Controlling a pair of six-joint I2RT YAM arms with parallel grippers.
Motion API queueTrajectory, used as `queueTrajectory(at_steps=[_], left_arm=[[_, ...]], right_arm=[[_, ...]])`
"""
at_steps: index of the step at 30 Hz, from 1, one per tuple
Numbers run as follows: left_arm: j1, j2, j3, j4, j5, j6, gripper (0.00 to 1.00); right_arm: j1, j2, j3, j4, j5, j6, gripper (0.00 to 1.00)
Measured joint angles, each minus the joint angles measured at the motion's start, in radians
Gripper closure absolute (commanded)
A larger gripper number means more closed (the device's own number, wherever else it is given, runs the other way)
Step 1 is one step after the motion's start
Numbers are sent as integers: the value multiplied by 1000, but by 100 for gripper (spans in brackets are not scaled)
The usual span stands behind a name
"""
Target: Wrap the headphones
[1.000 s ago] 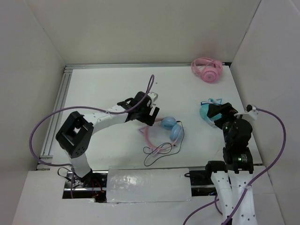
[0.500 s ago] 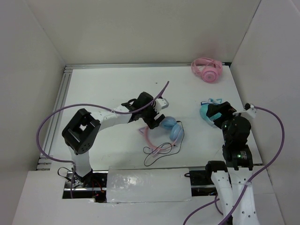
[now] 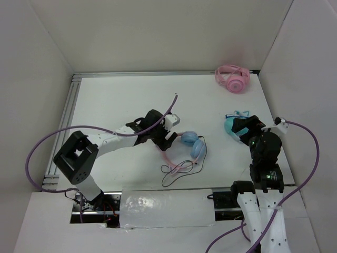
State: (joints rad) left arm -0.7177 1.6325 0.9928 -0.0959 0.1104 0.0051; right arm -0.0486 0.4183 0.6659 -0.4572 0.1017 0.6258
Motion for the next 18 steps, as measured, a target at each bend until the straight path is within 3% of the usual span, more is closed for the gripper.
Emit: queueTrajectory(at_steps=[9, 15, 18], left_arm=[[-4, 197, 209, 5, 14, 117, 2], [-9, 311, 309, 4, 19, 172, 18], [-13, 332, 312, 1, 21, 183, 32]], right_arm=[[0, -1, 0, 0, 1, -6, 0], [0, 0, 0, 0, 3, -6, 0], [0, 0, 0, 0, 8, -6, 0]])
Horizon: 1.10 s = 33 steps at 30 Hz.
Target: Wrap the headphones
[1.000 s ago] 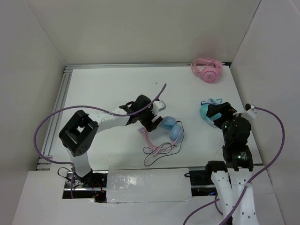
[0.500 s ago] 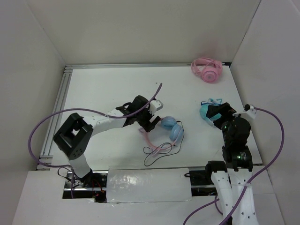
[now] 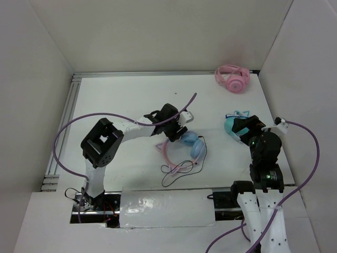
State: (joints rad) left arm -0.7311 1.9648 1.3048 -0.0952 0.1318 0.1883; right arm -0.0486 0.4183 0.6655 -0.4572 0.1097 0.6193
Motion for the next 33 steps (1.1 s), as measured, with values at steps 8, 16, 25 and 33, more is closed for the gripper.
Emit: queueTrajectory(at_steps=[8, 16, 25, 33], left_arm=[[-28, 35, 20, -5, 0, 41, 59], [-58, 35, 42, 4, -2, 56, 100], [-66, 2, 21, -3, -110, -46, 100], [-38, -150, 143, -354, -418, -551, 100]], right_arm=[[0, -2, -1, 0, 7, 0, 0], [0, -9, -6, 0, 7, -1, 0], [0, -14, -6, 2, -59, -43, 0], [0, -8, -29, 68, -375, -159, 0]])
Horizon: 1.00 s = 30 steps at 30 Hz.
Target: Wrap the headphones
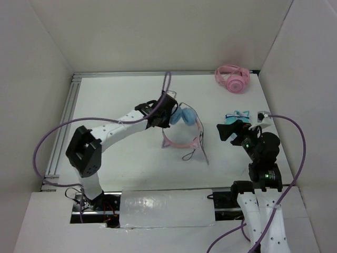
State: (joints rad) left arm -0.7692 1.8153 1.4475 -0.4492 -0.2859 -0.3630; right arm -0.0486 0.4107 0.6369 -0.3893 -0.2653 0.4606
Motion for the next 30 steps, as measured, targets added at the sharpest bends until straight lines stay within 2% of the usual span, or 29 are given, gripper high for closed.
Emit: queueTrajectory(at_steps=[3, 6, 9, 11, 14, 16, 19, 22, 26, 30], left_arm=[[24, -104, 35, -190, -85, -304, 100], [40, -256, 5, -366, -145, -582, 100], [47, -428, -81, -482, -156, -772, 100], [52, -546, -157, -523, -153, -840, 100], [62, -683, -247, -528, -133, -858, 100], [69, -760, -282, -523, -120, -847, 100], [77, -841, -288, -502, -111, -817, 100], [86, -877, -240, -488, -109, -775, 100], [92, -866, -104, -466, -109, -712, 100], [92, -844, 21, -434, -108, -651, 100]], right_arm=[[0, 14, -13, 30, -135, -39, 0], [3, 18, -17, 47, -213, -67, 0], [32, 11, -24, 75, -245, -89, 0], [87, 15, -31, 93, -246, -105, 0], [203, 58, -36, 117, -199, -122, 0], [325, 114, -37, 137, -111, -136, 0], [526, 237, -44, 207, 34, -162, 0], [667, 380, -72, 355, 159, -224, 0], [717, 554, -110, 577, 227, -323, 0], [719, 726, -112, 859, 216, -435, 0]])
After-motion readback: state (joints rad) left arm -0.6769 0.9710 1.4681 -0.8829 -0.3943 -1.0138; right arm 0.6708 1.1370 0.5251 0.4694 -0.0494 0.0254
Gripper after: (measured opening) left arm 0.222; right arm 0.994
